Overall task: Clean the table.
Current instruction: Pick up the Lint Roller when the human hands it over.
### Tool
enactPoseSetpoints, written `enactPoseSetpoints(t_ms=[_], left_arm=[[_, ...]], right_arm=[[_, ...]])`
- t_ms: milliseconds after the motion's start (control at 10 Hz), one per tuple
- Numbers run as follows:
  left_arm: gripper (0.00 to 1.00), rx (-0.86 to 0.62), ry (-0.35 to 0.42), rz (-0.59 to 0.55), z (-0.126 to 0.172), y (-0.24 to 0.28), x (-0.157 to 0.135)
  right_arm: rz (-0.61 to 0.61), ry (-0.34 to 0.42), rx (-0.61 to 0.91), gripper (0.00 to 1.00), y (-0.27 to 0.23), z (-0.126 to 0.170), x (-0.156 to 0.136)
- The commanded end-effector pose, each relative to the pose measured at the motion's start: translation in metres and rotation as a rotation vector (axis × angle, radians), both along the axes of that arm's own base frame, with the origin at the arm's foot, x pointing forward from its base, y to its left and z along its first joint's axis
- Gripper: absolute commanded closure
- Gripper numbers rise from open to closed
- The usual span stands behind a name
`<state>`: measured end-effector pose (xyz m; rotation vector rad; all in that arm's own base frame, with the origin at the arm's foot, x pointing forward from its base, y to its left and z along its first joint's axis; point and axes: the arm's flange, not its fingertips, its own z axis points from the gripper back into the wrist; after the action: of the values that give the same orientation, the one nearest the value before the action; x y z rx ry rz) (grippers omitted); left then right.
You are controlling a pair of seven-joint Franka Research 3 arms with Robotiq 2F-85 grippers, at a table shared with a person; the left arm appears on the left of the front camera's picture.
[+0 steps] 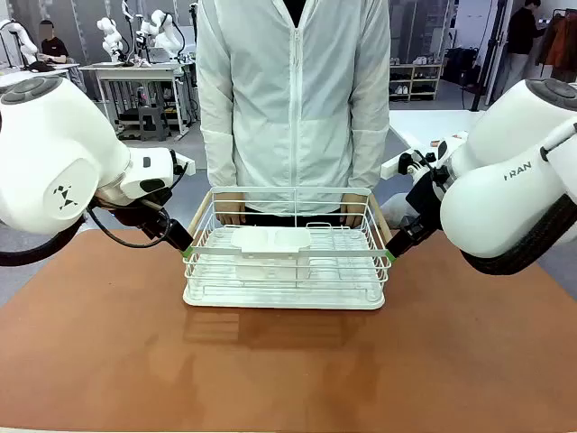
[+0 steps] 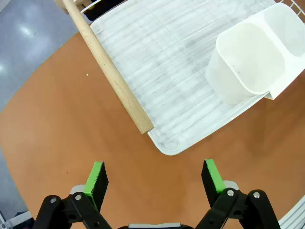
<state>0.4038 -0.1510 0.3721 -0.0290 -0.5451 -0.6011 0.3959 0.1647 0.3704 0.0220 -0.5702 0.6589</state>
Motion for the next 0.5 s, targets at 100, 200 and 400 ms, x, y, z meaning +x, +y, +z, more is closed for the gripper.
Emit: enactPoseSetpoints(t_ms=[100, 200, 400], left_arm=[[0.0, 0.0, 0.0, 0.0, 0.0, -0.0002, -0.0001], [0.0, 0.0, 0.0, 0.0, 0.0, -0.0002, -0.0001], [0.0, 0.0, 0.0, 0.0, 0.0, -0.0002, -0.0001]], right_arm=[[0.0, 0.0, 0.0, 0.0, 0.0, 0.0001, 0.0], [0.0, 0.0, 0.0, 0.0, 0.0, 0.0001, 0.0], [0.0, 0.0, 0.0, 0.0, 0.0, 0.0001, 0.0]])
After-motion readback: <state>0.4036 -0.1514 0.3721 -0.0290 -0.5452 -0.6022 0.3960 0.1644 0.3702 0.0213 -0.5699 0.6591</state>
